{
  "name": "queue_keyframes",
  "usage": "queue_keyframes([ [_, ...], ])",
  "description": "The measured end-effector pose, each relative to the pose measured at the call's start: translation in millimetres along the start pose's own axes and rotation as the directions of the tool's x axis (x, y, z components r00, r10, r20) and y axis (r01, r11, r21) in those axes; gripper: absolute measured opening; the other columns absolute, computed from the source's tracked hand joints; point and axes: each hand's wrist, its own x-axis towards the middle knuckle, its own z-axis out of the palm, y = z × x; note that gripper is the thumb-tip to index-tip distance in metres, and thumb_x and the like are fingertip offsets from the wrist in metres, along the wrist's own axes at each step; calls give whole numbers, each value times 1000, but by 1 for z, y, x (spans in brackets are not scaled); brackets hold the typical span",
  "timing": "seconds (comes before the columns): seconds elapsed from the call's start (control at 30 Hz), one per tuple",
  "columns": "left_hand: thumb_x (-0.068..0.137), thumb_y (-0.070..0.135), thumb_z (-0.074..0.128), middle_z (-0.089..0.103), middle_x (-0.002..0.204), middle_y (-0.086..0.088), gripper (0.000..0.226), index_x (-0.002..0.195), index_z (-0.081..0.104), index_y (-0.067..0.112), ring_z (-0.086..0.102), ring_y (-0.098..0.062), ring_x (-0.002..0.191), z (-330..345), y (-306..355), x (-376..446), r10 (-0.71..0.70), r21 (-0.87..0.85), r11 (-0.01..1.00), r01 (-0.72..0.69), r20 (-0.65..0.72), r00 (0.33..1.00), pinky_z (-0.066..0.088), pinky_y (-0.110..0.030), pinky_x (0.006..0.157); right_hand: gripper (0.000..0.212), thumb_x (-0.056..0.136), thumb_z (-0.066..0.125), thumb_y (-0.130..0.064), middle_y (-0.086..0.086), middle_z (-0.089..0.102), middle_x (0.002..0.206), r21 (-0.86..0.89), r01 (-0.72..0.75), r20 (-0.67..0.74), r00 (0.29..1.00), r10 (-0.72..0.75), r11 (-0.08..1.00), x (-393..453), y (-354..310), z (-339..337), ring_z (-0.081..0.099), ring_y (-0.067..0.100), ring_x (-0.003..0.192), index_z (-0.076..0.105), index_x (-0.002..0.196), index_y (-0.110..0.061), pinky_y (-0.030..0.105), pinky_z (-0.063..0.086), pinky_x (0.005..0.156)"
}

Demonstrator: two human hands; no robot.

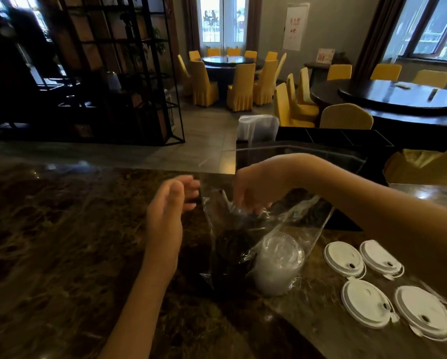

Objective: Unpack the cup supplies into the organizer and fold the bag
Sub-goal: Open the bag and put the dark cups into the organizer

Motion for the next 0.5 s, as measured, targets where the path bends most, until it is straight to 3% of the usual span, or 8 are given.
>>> queue_keyframes([
  [0.1,99,45,49,71,108,9,19,105,66,38,67,-8,101,-5,-39,-26,-222,102,969,227,-56,973,55,-35,88,22,99,58,-18,9,66,91,-59,-97,167,980,105,994,44,5,12,63,17,72,62,110,0,32,56,74],
  [0.2,101,28,54,65,114,6,12,108,61,35,64,-11,103,-5,-77,-50,-483,236,841,486,-74,872,55,-38,93,35,97,59,-44,10,65,93,-9,-149,255,956,146,989,75,11,34,65,22,82,61,89,-9,36,56,82],
  [0.27,101,22,53,62,116,6,18,117,60,29,61,-10,101,-2,-94,-59,-605,272,754,598,-67,793,55,-36,91,55,92,60,-55,13,67,110,86,-183,308,940,148,979,90,16,49,67,29,99,62,114,-4,38,56,90],
  [0.33,101,16,53,61,113,5,23,122,59,24,62,-12,98,0,-103,-63,-663,293,698,654,-82,744,57,-37,88,74,89,61,-58,15,60,136,166,-178,364,925,108,970,98,18,59,61,35,120,49,141,-7,43,52,102],
  [0.4,101,13,53,62,112,3,24,122,60,22,63,-14,97,2,-110,-65,-685,293,671,681,-108,721,58,-40,89,76,88,65,-57,17,54,145,224,-184,391,917,85,957,105,22,69,55,36,129,47,144,-8,49,46,109],
  [0.5,99,13,55,62,114,1,25,123,59,21,64,-16,99,4,-113,-66,-695,256,669,698,-120,709,58,-42,90,57,86,76,-37,19,50,149,435,-265,271,950,156,860,109,27,76,49,37,135,58,131,-6,43,45,109],
])
